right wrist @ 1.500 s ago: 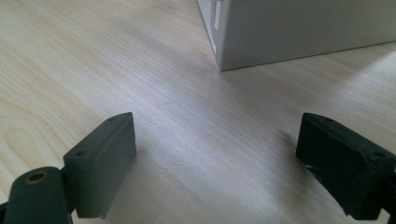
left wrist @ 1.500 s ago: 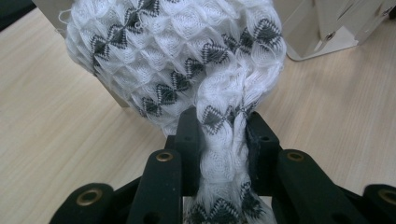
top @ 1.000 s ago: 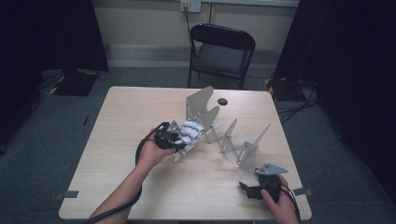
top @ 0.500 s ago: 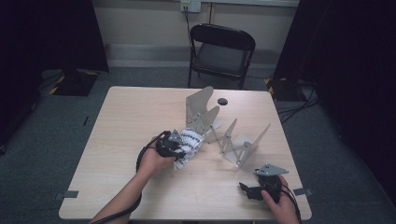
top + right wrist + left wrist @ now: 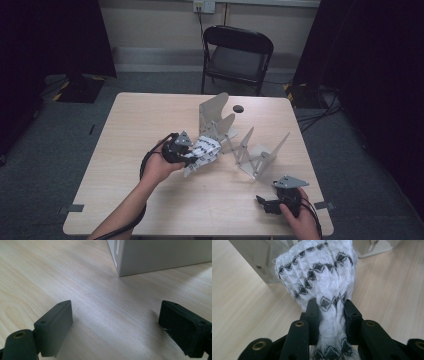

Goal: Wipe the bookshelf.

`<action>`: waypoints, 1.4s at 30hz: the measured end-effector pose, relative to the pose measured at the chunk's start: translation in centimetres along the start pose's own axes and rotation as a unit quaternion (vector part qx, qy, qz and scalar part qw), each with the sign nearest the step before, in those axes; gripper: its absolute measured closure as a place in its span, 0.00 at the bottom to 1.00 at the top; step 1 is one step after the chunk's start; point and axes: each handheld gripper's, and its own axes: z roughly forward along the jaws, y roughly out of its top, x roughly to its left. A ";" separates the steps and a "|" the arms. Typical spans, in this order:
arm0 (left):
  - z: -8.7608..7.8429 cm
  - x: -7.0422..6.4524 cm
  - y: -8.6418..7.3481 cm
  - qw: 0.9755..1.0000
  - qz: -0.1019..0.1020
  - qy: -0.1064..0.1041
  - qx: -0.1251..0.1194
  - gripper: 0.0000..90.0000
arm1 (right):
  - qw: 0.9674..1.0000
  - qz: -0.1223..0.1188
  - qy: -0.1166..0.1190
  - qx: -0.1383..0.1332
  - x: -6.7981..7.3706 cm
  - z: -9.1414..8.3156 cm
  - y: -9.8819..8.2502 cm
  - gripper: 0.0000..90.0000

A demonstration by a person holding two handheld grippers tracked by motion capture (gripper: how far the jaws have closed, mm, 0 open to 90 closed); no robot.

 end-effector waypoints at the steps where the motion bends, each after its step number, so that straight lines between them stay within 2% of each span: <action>1: -0.4 0.0 0.5 1.000 0.003 0.002 0.001 0.79 | 1.000 0.000 0.000 0.000 0.0 0.0 0.0 0.13; 2: -0.4 0.0 0.5 1.000 0.003 0.002 0.001 0.79 | 1.000 0.000 0.000 0.000 0.0 0.0 0.0 0.13; 3: -1.0 0.0 1.5 1.000 0.006 0.002 -0.013 0.79 | 1.000 0.000 0.000 0.000 0.0 0.0 0.0 0.13; 4: -1.3 0.0 2.1 1.000 0.011 0.002 -0.016 0.79 | 1.000 0.000 0.000 0.000 0.0 0.0 0.0 0.13; 5: -1.3 0.0 2.1 1.000 0.011 0.002 -0.016 0.79 | 1.000 0.000 0.000 0.000 0.0 0.0 0.0 0.13; 6: -1.9 -0.1 3.2 0.999 0.015 0.008 -0.028 0.78 | 1.000 0.000 0.000 0.000 0.0 0.0 0.0 0.13; 7: -1.9 -0.1 3.2 0.999 0.015 0.008 -0.028 0.78 | 1.000 0.000 0.000 0.000 0.0 0.0 0.0 0.13; 8: -2.4 0.0 3.9 0.999 0.024 0.014 -0.030 0.78 | 1.000 0.000 0.000 0.000 0.0 0.0 0.0 0.13; 10: -3.2 0.0 5.2 0.998 0.031 0.014 -0.052 0.78 | 1.000 0.000 0.000 0.000 0.0 0.0 0.0 0.13; 16: -4.2 -0.2 6.3 0.997 0.035 0.026 -0.071 0.78 | 1.000 0.000 0.000 0.000 0.0 0.0 0.0 0.13; 21: -2.9 -0.3 5.5 0.997 0.037 0.017 -0.060 0.78 | 1.000 0.000 0.000 0.000 0.0 0.0 0.0 0.13; 22: -2.2 -0.3 4.8 0.998 0.035 0.012 -0.053 0.78 | 1.000 0.000 0.000 0.000 0.0 0.0 0.0 0.13; 30: 0.4 -0.4 2.4 0.999 0.023 -0.003 -0.032 0.78 | 1.000 0.000 0.000 0.000 0.0 0.0 0.0 0.13; 39: 1.9 -0.6 1.0 1.000 0.016 -0.013 -0.020 0.78 | 1.000 0.000 0.000 0.000 0.0 0.0 0.0 0.13; 42: 2.4 -0.7 0.4 1.000 0.012 -0.014 -0.008 0.78 | 1.000 0.000 0.000 0.000 0.0 0.0 0.0 0.13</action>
